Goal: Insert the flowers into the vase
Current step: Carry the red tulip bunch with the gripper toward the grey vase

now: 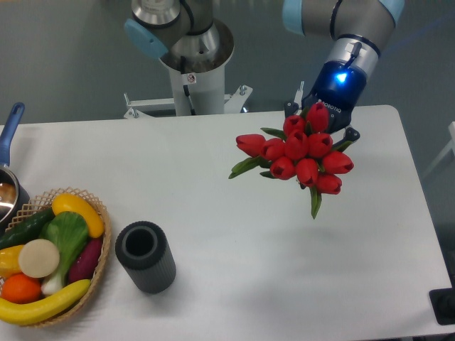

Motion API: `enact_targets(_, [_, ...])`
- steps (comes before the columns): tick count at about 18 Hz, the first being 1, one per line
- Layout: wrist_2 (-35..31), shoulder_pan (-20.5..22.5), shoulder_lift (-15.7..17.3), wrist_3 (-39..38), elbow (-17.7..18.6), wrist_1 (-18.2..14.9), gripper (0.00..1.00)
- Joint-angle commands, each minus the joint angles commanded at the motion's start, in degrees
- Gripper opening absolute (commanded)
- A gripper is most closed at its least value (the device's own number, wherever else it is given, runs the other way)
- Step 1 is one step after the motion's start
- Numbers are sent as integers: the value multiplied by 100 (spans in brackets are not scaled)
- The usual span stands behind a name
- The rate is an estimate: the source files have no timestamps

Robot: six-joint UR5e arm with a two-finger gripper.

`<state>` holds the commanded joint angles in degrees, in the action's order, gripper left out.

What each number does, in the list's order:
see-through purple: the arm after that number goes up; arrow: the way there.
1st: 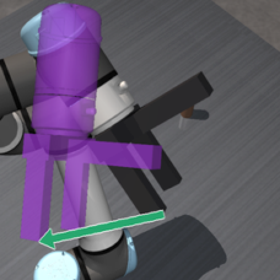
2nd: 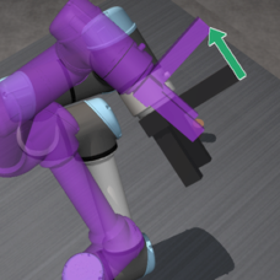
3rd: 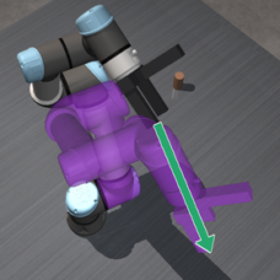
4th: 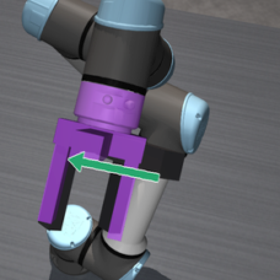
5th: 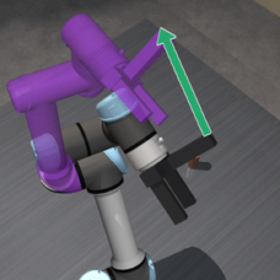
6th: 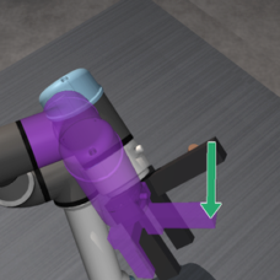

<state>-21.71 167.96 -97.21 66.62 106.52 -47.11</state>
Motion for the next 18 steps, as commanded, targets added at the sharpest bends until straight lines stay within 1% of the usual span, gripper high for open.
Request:
enact_targets(2, [9, -61, 0, 0, 0, 0, 21])
enact_targets(4, [18, -88, -35, -9, -79, 0, 21])
enact_targets(9, [26, -97, -70, 0, -53, 9, 21])
enact_targets(12, [26, -211, -131, 26, -88, 35, 21])
enact_targets(15, [490, -281, -237, 44, -132, 61, 21])
enact_targets(18, [869, -308, -237, 53, -132, 88, 21])
